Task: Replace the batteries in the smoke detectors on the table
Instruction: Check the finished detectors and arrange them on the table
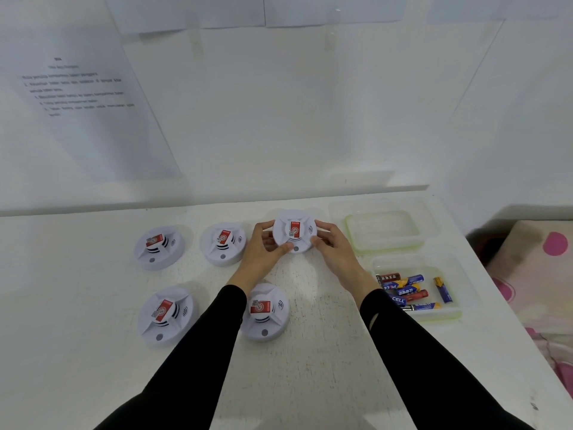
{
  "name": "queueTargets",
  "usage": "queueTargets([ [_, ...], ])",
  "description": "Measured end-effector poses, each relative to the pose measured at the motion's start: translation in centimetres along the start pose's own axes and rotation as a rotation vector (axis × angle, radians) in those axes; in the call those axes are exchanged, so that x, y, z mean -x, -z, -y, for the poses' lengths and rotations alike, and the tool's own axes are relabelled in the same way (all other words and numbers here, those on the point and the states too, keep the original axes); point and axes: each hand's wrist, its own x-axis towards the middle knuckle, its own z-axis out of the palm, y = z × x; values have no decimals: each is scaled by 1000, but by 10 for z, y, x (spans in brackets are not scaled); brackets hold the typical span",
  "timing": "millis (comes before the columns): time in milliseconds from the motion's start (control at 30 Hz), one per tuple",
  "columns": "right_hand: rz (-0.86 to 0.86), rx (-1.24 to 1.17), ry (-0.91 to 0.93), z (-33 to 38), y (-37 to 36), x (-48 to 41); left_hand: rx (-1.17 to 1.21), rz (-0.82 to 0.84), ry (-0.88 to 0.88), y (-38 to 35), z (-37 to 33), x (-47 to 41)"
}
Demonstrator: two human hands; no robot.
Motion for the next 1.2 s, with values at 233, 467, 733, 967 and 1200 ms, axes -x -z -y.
queueTargets([
  [233,-27,38,40,-2,-1,1,-25,52,39,4,-1,-2],
  [467,-36,100,21,2,0,2,-173,54,55,14,-1,-5],
  [733,-30,155,-3,7,-2,5,-172,68,71,13,-4,0],
  [967,-34,175,-21,8,-2,7,-189,80,77,13,-6,1],
  [1200,-46,190,-40,11,-4,11,-246,89,132,15,-14,7],
])
